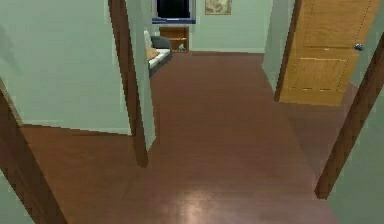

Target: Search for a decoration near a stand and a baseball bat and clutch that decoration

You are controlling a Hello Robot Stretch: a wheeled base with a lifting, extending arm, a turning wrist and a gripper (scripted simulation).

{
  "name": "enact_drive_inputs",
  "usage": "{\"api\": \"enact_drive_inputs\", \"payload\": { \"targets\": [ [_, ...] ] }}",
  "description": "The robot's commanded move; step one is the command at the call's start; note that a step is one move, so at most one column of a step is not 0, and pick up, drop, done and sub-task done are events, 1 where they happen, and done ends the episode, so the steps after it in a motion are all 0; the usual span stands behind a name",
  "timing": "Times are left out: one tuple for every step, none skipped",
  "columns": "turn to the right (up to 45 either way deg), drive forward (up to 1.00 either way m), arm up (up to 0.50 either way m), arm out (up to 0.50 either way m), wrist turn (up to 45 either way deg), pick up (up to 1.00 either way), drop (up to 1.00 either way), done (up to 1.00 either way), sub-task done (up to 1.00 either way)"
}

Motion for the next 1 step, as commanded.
{"api": "enact_drive_inputs", "payload": {
  "targets": [
    [0.0, 0.65, 0.0, 0.0, 0.0, 0.0, 0.0, 0.0, 0.0]
  ]
}}
